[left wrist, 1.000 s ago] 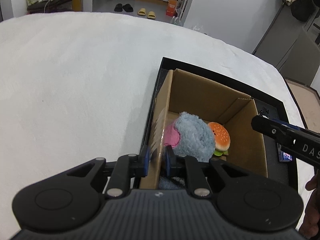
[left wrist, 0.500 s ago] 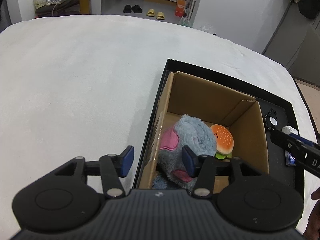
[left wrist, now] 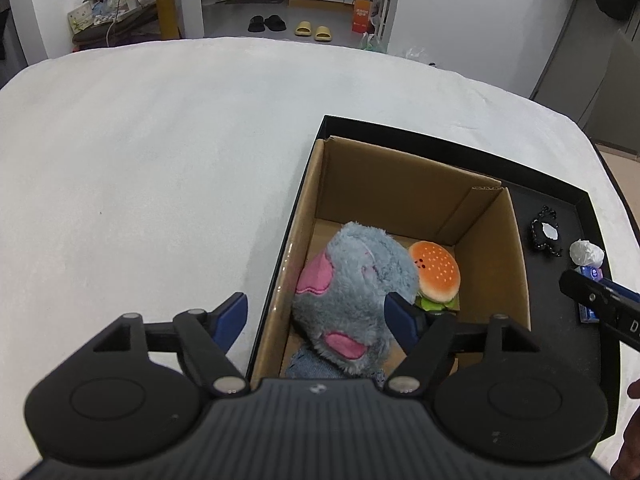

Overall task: Organize soft objects
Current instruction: 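Move the right gripper to the blue tissue pack and grasp it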

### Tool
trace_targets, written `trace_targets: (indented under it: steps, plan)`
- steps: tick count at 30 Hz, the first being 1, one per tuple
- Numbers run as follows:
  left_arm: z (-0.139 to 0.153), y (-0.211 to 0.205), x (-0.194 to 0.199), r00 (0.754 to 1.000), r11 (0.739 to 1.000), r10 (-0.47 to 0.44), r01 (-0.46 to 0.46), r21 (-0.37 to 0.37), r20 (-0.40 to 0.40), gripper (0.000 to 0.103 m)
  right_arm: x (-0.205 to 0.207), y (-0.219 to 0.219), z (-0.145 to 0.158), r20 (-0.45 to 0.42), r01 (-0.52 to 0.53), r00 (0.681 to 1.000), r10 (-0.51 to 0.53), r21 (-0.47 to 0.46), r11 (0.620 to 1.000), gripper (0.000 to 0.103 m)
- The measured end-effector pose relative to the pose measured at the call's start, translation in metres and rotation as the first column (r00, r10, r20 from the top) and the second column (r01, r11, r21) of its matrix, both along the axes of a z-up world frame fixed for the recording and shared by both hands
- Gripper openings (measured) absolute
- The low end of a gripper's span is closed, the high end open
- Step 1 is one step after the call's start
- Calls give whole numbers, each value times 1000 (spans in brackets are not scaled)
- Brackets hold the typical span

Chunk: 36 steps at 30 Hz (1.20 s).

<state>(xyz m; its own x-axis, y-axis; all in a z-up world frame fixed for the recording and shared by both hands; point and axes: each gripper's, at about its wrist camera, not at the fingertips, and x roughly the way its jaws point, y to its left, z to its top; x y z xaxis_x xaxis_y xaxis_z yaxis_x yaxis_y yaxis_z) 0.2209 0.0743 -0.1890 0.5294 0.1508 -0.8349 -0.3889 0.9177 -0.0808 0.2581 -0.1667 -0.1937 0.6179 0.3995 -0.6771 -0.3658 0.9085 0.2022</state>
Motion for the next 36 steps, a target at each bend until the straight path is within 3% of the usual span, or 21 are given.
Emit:
trace_targets:
  steps: [20, 29, 36]
  plan:
    - [-2, -22, 15, 999, 995, 40, -38, 93, -13, 77, 11, -60, -38, 1, 138, 990, -138, -50, 989, 79]
    - [-3, -33, 19, 999, 991, 34, -32, 128, -13, 79, 22, -84, -53, 13, 204, 979, -204, -68, 977, 77]
    - [-2, -35, 19, 999, 991, 39, -37, 132, -11, 79, 31, -87, -65, 32, 191, 982, -189, -103, 976, 72]
